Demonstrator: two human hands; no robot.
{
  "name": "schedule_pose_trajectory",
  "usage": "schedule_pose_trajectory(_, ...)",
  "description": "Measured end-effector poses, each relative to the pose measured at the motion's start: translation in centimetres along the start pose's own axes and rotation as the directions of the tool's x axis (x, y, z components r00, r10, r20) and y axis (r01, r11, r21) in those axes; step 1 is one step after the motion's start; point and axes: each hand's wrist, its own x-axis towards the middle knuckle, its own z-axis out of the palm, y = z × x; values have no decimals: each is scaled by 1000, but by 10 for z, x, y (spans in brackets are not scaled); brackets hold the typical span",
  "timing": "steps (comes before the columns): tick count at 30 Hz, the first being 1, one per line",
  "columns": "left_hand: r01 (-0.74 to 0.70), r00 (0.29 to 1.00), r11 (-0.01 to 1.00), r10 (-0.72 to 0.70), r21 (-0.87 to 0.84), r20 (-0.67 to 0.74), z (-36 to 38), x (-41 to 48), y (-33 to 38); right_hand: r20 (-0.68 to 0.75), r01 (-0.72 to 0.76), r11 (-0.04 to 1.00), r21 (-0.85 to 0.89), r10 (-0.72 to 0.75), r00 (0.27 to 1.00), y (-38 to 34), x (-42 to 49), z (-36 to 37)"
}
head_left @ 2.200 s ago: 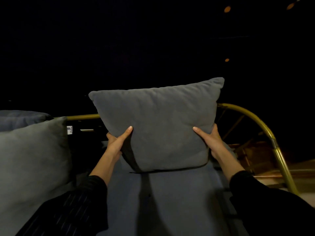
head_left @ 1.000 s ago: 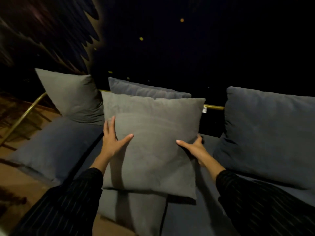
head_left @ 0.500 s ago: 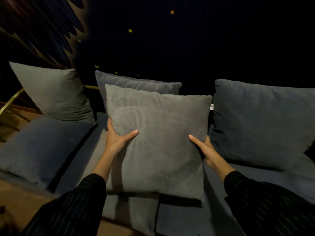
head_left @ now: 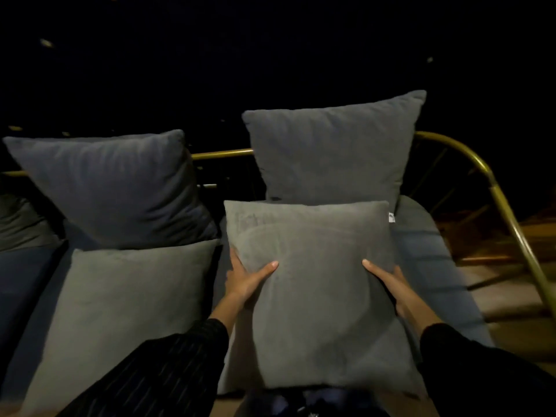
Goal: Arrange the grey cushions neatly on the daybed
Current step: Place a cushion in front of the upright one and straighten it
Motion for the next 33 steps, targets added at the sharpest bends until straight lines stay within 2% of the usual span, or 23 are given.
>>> schedule_pose_trajectory(4, 65, 985, 998, -65, 4, 161, 63, -17, -13, -78, -134, 991, -13, 133, 988, 21, 16, -73)
schedule_pose_trajectory(7, 125, 975, 988, -140, 96, 173, 91, -9, -18, -169, -149, 989, -13, 144, 975, 20, 22, -89)
schedule_pose_trajectory(9, 161, 970, 983, -174, 93, 167, 102, 7, -19, -212, -156, 987, -44, 143, 967, 15, 34, -90)
schedule_pose_trajectory(15, 187, 980, 974, -176, -125, 91, 118, 8, -16, -161, -145, 981, -129, 123, 979, -3, 90, -81)
schedule_pose_trajectory(18, 168, 985, 972, -160, -167, 55, 122, 22, -13, -129, -138, 984, -110, 123, 984, -2, 111, -81)
schedule_pose_trajectory(21, 167, 985, 971, -156, -169, 79, 129, 30, -16, -102, -135, 983, -127, 122, 987, 6, 122, -87)
schedule_pose_trajectory(24, 203, 972, 974, -189, -98, 138, 137, 35, -27, -100, -120, 978, -173, 103, 990, 16, 133, -91)
schedule_pose_trajectory(26, 228, 971, 974, -226, -17, 85, 143, 41, -31, -129, -95, 946, -311, 58, 990, 44, 157, -102)
schedule_pose_trajectory(29, 290, 957, 940, -286, 181, -51, 156, 37, -23, -207, -170, 818, -550, 63, 976, 61, 167, -95)
schedule_pose_trajectory(33, 164, 983, 882, -110, 443, -145, 179, 3, -9, -280, -218, 595, -773, -12, 960, 39, 128, -59)
